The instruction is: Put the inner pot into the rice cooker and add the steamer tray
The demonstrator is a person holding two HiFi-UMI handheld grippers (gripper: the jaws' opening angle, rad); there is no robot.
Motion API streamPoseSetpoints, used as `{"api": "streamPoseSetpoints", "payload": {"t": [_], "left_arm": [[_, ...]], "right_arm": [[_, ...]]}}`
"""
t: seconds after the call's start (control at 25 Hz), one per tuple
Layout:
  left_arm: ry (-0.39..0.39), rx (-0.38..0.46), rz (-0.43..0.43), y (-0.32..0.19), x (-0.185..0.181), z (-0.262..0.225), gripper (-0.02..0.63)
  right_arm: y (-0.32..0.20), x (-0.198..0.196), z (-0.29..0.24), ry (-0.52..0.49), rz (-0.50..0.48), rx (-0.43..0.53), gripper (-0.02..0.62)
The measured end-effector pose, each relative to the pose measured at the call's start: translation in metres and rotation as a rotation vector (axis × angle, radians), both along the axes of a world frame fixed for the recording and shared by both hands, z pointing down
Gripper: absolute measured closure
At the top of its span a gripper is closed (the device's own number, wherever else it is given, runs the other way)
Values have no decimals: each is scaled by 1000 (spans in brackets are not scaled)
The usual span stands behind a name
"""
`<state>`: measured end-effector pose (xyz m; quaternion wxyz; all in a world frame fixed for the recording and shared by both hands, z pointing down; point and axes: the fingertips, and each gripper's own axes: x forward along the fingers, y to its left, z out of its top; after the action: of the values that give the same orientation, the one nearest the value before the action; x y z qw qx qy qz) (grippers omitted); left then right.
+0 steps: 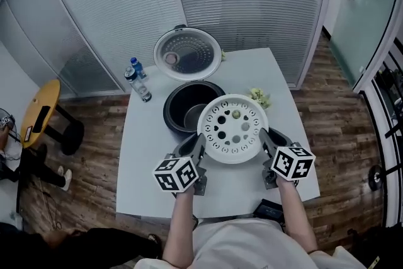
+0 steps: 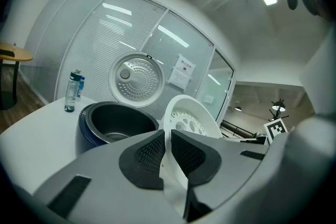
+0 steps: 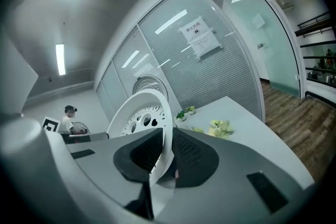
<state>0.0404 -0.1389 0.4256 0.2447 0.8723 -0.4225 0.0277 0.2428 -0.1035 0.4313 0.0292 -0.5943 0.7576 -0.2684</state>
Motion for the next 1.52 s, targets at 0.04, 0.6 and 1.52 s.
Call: {"api": "streamPoseSetpoints", "payload": {"t": [0.04,0.6,1.52], "left_arm": [[-1,4,-11,-1,-4,-3,565],[-6,-7,-135,-40,-83,-17,565],[73,-6,-156,-109,-119,-15,566]], "right_arm": [[-4,-4,-3,-4,-10,4,528],[-66,-79,-25,-43,-123,19,534],[-137,-115,-33,-18,-141,19,535]]}}
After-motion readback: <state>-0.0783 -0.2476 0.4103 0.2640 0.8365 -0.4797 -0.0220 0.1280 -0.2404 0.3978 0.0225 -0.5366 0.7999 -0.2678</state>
